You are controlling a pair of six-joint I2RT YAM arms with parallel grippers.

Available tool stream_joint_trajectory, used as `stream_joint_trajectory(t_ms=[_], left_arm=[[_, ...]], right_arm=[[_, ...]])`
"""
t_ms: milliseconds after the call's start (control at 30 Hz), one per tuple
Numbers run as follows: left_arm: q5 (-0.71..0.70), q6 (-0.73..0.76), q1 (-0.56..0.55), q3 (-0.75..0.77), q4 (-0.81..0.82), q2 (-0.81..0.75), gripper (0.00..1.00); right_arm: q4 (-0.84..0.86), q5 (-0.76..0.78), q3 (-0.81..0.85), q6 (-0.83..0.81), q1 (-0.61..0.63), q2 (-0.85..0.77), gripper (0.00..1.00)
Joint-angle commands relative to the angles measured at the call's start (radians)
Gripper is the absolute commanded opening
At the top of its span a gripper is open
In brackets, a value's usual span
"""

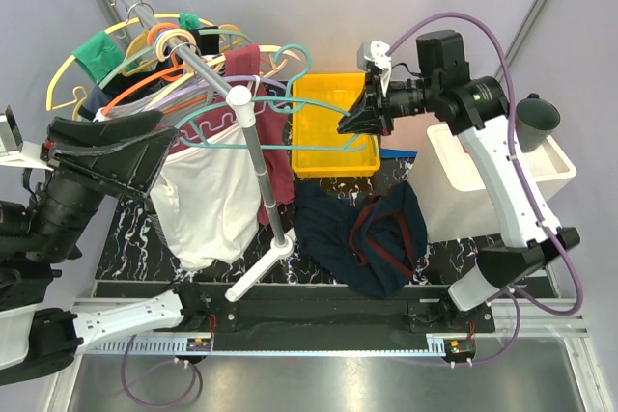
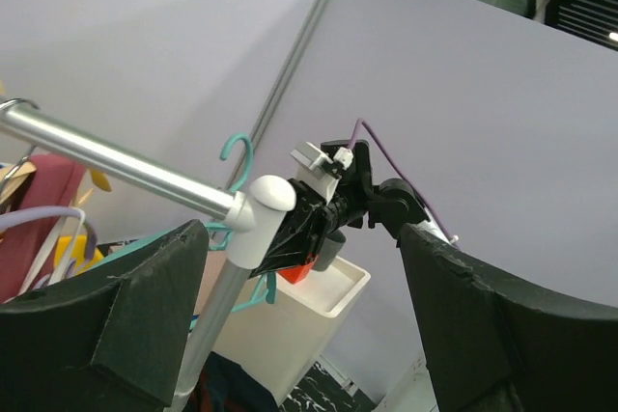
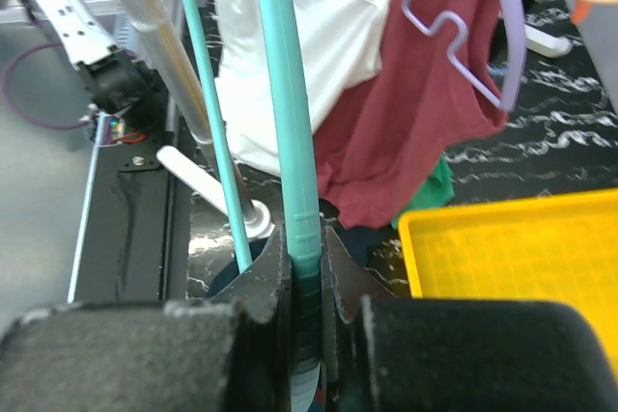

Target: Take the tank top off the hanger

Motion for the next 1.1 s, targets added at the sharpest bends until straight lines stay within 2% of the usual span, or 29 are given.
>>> stream_joint_trajectory(t_ms=[0,200,667,1067], left_arm=[[-0.090,-0.002,-0.002,-0.023,0.009,-0.023,0.84],[-0.124,0.015,-0.002,-0.058,-0.009,-0.049,0.84],[-0.207,0.042,-0.002,-0.059,-0.017,-0.049,0.84],[-0.159,0.011,-0.002,-0.096,-0.019,-0.043,0.84]], right_arm=[[-0.073,-0.131,0.121,-0.052,-0.004,0.065,0.00],[-0.112,-0.198,0.282,-0.061,0.001,0.171,0.00],[-0.098,-0.135,0.485,-0.003,0.140,0.301,0.00],[-0.113,-0.076,0.472,-0.020,0.229,0.308,0.00]])
